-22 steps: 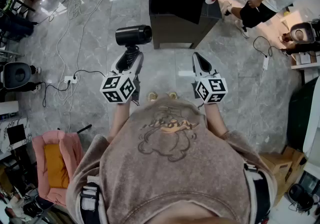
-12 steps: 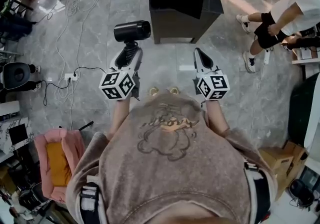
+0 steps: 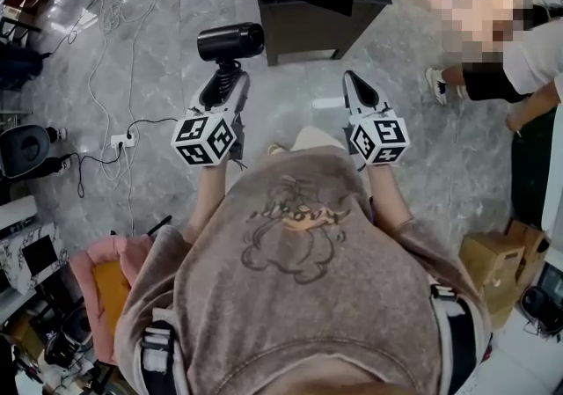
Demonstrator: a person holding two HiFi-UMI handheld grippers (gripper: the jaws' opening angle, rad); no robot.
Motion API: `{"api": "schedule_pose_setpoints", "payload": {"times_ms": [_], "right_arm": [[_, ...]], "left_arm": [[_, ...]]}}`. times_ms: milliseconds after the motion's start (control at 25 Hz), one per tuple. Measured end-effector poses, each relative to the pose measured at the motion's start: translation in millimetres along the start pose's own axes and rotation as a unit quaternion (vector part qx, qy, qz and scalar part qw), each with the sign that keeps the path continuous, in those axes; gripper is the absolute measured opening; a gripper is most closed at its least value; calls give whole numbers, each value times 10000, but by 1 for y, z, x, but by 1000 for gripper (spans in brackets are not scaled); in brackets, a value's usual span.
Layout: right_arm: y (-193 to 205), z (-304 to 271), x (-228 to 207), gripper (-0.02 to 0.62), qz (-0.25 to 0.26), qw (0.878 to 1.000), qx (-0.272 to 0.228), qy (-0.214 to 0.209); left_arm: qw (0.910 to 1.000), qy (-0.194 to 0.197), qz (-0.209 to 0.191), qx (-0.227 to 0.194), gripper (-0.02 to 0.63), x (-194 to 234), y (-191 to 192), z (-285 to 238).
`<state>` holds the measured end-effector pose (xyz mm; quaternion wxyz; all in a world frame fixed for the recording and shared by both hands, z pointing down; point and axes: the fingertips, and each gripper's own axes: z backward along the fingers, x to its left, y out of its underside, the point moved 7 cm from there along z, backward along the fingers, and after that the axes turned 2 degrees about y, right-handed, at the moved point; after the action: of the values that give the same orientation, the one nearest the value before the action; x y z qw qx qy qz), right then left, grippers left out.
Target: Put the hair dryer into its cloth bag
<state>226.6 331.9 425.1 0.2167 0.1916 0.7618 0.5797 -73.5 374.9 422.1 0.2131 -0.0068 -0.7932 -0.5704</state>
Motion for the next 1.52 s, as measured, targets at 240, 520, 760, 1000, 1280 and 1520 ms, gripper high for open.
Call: {"api": "schedule_pose_setpoints", "payload": {"times_ms": [240, 520, 760, 1000, 1280, 1520], "right_arm": [[2, -21, 12, 0, -56, 9999, 28, 108], [-2, -58, 8, 0, -82, 9999, 28, 79], [-12, -106, -12, 0, -79, 10000, 47, -13], [-29, -164, -44, 0, -112, 9998, -6, -178], [-60, -238, -79, 0, -57, 9991, 105, -401], [-88, -291, -124, 0, -39, 9980, 174, -608]], "left_arm": [[9998, 183, -61, 16, 255, 21, -9, -7], [9998, 179, -39, -5, 255, 43, -20, -32], [9999, 82, 24, -78, 255, 63, -35, -71], [9999, -22, 38, -123, 255, 84, -57, -123], [9996, -183, 184, -99, 255, 108, -90, -187], [9989, -340, 278, -145, 255, 111, -122, -248]]}}
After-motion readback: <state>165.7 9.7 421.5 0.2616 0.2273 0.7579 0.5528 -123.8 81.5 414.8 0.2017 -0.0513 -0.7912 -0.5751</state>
